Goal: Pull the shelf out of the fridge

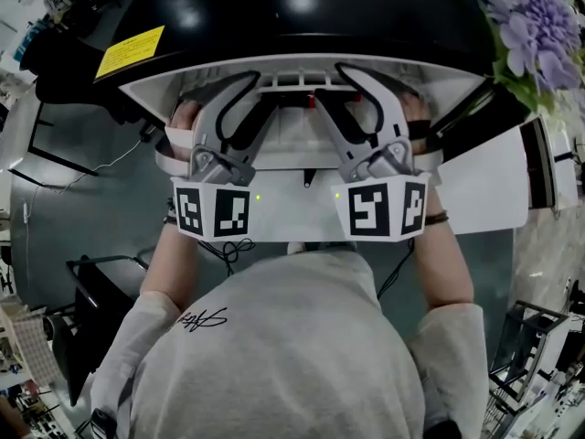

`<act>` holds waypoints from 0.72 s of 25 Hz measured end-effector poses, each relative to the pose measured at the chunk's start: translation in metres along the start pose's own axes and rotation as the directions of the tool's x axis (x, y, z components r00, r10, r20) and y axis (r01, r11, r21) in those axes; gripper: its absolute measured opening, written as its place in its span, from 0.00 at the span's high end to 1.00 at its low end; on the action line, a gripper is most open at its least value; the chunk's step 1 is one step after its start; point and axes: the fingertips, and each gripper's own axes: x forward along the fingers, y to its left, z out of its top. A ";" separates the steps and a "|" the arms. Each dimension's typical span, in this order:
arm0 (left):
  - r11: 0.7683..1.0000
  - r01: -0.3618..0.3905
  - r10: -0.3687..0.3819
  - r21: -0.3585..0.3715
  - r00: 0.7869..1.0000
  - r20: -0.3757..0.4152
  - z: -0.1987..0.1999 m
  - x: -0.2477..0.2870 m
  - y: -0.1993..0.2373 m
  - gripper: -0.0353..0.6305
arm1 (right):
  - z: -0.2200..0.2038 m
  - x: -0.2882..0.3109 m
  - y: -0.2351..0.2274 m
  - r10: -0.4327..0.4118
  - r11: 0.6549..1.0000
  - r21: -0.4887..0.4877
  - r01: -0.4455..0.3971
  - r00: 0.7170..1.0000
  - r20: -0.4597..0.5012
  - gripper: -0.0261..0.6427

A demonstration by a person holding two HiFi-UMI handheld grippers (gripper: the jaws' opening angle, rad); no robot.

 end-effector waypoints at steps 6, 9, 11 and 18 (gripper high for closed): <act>0.994 0.056 -0.051 0.089 0.997 -0.055 -0.002 0.008 -0.009 0.66 | -0.006 0.001 0.006 0.037 0.994 -0.103 -0.041 0.998 -0.043 0.70; 0.990 0.080 -0.068 0.117 0.993 -0.100 -0.007 0.014 -0.009 0.64 | -0.010 0.006 0.009 0.056 0.986 -0.152 -0.066 0.996 -0.071 0.69; 0.988 0.094 -0.080 0.118 0.989 -0.122 -0.009 0.018 -0.009 0.64 | -0.012 0.010 0.011 0.060 0.980 -0.187 -0.075 0.995 -0.084 0.68; 0.974 0.071 -0.037 0.216 0.987 -0.156 -0.016 0.030 -0.002 0.64 | -0.013 0.022 0.010 0.059 0.969 -0.234 -0.081 0.993 -0.102 0.68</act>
